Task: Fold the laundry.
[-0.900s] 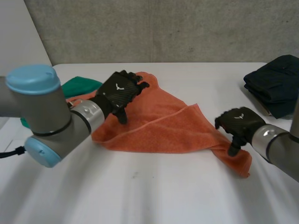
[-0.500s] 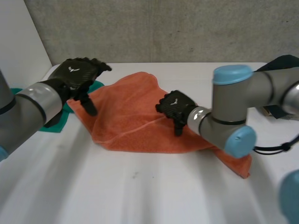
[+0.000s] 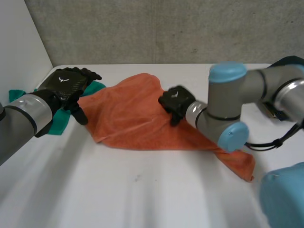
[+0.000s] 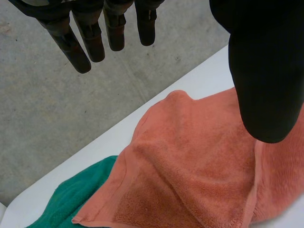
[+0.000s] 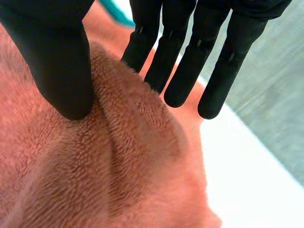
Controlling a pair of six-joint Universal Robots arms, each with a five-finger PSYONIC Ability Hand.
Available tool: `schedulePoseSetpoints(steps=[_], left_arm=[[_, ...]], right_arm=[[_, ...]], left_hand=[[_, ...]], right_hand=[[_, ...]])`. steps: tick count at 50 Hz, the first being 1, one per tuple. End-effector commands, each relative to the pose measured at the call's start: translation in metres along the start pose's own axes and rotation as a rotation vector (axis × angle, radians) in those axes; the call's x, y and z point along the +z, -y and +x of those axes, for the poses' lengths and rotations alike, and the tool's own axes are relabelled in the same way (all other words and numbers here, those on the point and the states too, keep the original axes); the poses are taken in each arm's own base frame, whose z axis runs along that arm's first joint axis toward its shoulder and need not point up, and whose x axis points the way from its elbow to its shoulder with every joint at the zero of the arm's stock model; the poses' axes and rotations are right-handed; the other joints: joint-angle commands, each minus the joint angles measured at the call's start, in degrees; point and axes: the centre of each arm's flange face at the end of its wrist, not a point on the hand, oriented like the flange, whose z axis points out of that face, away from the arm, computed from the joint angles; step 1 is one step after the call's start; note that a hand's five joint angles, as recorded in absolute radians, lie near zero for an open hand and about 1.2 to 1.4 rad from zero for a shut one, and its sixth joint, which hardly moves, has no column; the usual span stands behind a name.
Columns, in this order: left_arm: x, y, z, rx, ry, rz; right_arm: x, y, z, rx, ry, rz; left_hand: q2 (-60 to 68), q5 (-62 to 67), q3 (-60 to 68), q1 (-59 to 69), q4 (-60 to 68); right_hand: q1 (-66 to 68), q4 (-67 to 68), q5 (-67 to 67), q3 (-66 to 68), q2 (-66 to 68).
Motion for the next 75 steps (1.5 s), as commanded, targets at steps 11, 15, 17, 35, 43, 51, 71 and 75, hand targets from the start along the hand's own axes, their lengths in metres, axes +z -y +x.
schedulePoseSetpoints(steps=[11,15,17,35,43,51,71,75], left_arm=[[0.058,-0.052,-0.01,-0.035,0.013,-0.123],[0.06,-0.059,-0.016,-0.047,0.024,-0.145],[0.058,-0.059,-0.016,-0.049,0.019,-0.151],[0.054,-0.06,-0.013,-0.029,-0.028,-0.148],[0.05,-0.057,-0.013,-0.03,-0.03,-0.14],[0.049,-0.058,-0.013,-0.028,-0.03,-0.145],[0.061,-0.069,-0.029,-0.019,0.009,-0.162],[0.072,-0.075,-0.028,-0.017,0.012,-0.17]], right_arm=[[-0.084,0.072,0.012,-0.036,-0.07,0.147],[-0.089,0.051,0.003,-0.004,-0.032,0.037],[-0.096,0.032,-0.005,0.02,0.0,-0.075],[-0.094,-0.02,-0.012,-0.045,-0.08,-0.139],[-0.084,-0.021,-0.021,-0.049,-0.018,-0.156],[-0.077,-0.036,-0.045,-0.167,0.126,-0.203],[-0.13,0.131,-0.004,-0.176,-0.091,0.292],[-0.155,0.159,-0.009,-0.197,-0.103,0.375]], left_hand=[[-1.8,-2.9,-2.1,-1.3,-1.6],[-1.8,-2.9,-2.1,-1.3,-1.6],[-1.8,-2.9,-2.1,-1.3,-1.6],[-1.8,-2.9,-2.1,-1.3,-1.6],[-1.8,-2.9,-2.1,-1.3,-1.6],[-1.8,-2.9,-2.1,-1.3,-1.6],[-1.8,-2.9,-2.1,-1.3,-1.6],[-1.8,-2.9,-2.1,-1.3,-1.6]], right_hand=[[13.9,11.7,35.5,12.2,12.5],[13.9,11.7,35.5,12.2,12.5],[13.9,11.7,35.5,12.2,12.5],[-15.7,-17.9,5.9,-17.4,-17.1],[-24.8,-27.0,-3.2,-26.5,-26.2],[-28.0,-30.2,-6.4,-29.7,-29.4],[13.9,11.7,35.5,12.2,12.5],[13.9,11.7,35.5,12.2,12.5]])
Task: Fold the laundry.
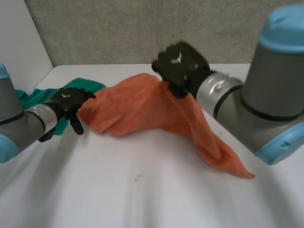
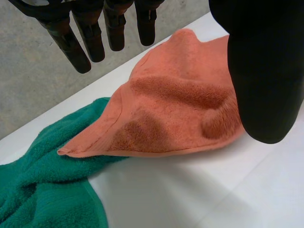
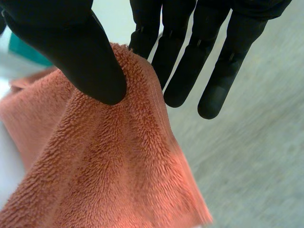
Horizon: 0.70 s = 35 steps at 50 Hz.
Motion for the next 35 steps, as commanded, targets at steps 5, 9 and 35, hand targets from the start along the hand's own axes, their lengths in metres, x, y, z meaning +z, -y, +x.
schedulePoseSetpoints(steps=[5,9,35], left_arm=[[0.029,-0.009,0.008,0.013,0.01,-0.029],[0.038,-0.009,0.013,0.018,0.028,-0.035],[-0.05,0.114,-0.048,-0.014,0.29,0.36]], right_arm=[[-0.048,0.086,0.01,-0.045,-0.066,0.203],[-0.062,0.103,0.011,-0.047,-0.075,0.246],[-0.048,-0.016,0.104,0.02,-0.292,-0.129]], left_hand=[[-1.8,-2.9,-2.1,-1.3,-1.6],[-1.8,-2.9,-2.1,-1.3,-1.6],[68.2,67.1,67.9,68.7,68.4]], right_hand=[[15.1,11.6,12.9,11.9,12.3],[15.1,11.6,12.9,11.9,12.3],[15.1,11.6,12.9,11.9,12.3]])
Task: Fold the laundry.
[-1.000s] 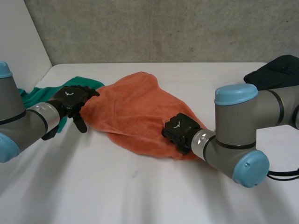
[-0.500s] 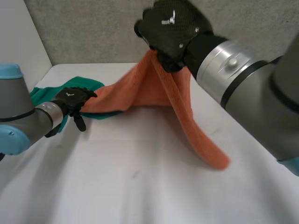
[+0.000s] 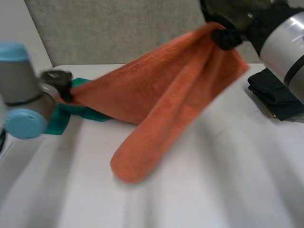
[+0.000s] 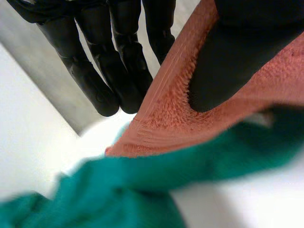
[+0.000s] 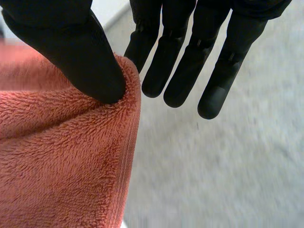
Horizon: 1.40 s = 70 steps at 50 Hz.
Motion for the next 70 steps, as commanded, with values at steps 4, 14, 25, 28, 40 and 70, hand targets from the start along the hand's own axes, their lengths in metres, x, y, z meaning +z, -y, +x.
schedulePoseSetpoints(steps=[4,14,25,28,40,70], left_arm=[[-0.08,0.097,-0.046,0.025,-0.092,0.361],[-0.036,0.057,-0.022,0.172,-0.143,0.188],[-0.016,0.193,-0.035,0.11,0.056,0.742],[-0.029,0.223,-0.047,0.035,0.1,0.897],[-0.024,0.161,-0.05,-0.006,0.049,0.725],[-0.024,-0.035,-0.014,0.137,-0.159,0.189]], right_arm=[[0.017,-0.091,0.014,-0.077,0.019,-0.283],[0.051,-0.169,-0.022,-0.124,0.049,-0.402],[0.14,-0.115,0.048,-0.279,-0.447,0.109],[0.142,-0.092,0.059,-0.289,-0.511,0.216],[0.102,-0.105,0.034,-0.255,-0.33,0.137],[-0.011,-0.256,-0.06,0.064,0.123,-0.565]], left_hand=[[11.7,14.2,12.2,12.8,11.6],[11.7,14.2,12.2,12.8,11.6],[11.7,14.2,12.2,12.8,11.6],[11.7,14.2,12.2,12.8,11.6],[11.7,14.2,12.2,12.8,11.6],[11.7,14.2,12.2,12.8,11.6]], right_hand=[[15.1,11.6,12.9,11.9,12.3],[15.1,11.6,12.9,11.9,12.3],[15.1,11.6,12.9,11.9,12.3],[15.1,11.6,12.9,11.9,12.3],[15.1,11.6,12.9,11.9,12.3],[-14.3,-17.8,-16.5,-17.6,-17.1]])
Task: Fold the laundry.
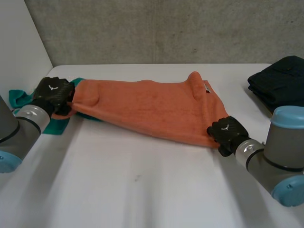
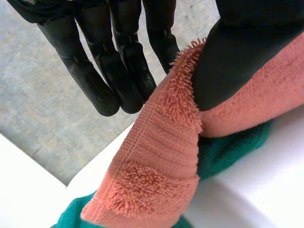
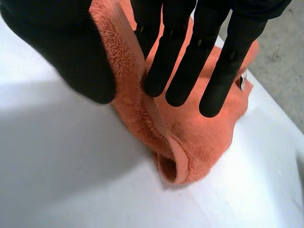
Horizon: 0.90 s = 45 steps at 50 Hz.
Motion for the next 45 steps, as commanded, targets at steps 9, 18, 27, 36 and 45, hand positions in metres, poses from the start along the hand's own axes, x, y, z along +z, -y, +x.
schedulePoseSetpoints(steps=[9,18,27,36,45], left_arm=[[0.003,0.017,-0.013,-0.064,0.037,0.033],[0.004,0.017,-0.012,-0.065,0.034,0.033],[0.004,0.017,-0.011,-0.063,0.031,0.034],[0.002,0.019,-0.014,-0.068,0.037,0.03],[-0.01,0.013,-0.009,-0.088,0.001,-0.067]], right_arm=[[-0.002,0.009,0.043,0.242,-0.084,-0.019],[0.004,-0.003,0.064,0.195,-0.044,-0.107],[0.015,-0.016,0.067,0.367,-0.043,-0.157],[0.025,-0.019,0.061,0.418,-0.053,-0.121],[0.029,-0.015,0.062,0.387,-0.091,-0.086]], left_hand=[[11.4,14.2,11.9,12.8,11.3],[11.4,14.2,11.9,12.8,11.3],[11.4,14.2,11.9,12.8,11.3],[11.4,14.2,11.9,12.8,11.3],[11.4,14.2,11.9,12.8,11.3]], right_hand=[[-16.9,-17.4,-17.3,-16.7,-16.5],[-17.2,-17.8,-17.7,-17.1,-16.8],[-16.9,-17.4,-17.3,-16.7,-16.5],[-16.4,-16.9,-16.8,-16.2,-16.0],[21.5,20.9,21.0,21.6,21.9]])
